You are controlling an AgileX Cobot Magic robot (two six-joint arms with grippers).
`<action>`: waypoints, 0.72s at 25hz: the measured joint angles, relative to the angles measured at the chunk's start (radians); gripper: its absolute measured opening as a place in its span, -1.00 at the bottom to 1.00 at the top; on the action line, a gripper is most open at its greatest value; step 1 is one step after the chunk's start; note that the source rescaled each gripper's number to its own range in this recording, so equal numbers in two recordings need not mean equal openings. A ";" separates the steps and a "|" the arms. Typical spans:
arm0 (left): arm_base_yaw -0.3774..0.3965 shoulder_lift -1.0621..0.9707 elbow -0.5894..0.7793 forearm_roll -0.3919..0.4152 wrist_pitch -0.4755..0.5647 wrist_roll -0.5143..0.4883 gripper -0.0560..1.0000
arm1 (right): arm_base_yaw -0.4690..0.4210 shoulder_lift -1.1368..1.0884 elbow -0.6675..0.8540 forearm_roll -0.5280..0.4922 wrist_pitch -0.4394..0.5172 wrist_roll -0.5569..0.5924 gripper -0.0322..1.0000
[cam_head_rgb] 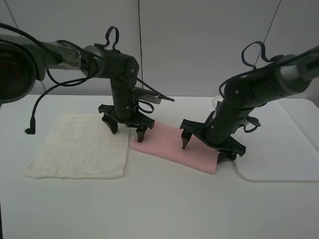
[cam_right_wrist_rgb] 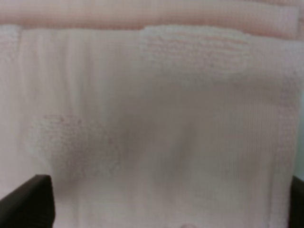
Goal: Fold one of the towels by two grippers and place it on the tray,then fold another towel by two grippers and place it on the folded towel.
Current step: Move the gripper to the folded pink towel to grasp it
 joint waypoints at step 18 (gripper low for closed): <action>0.000 0.000 0.000 0.000 0.006 0.000 1.00 | 0.000 0.028 -0.007 0.053 0.060 -0.017 0.91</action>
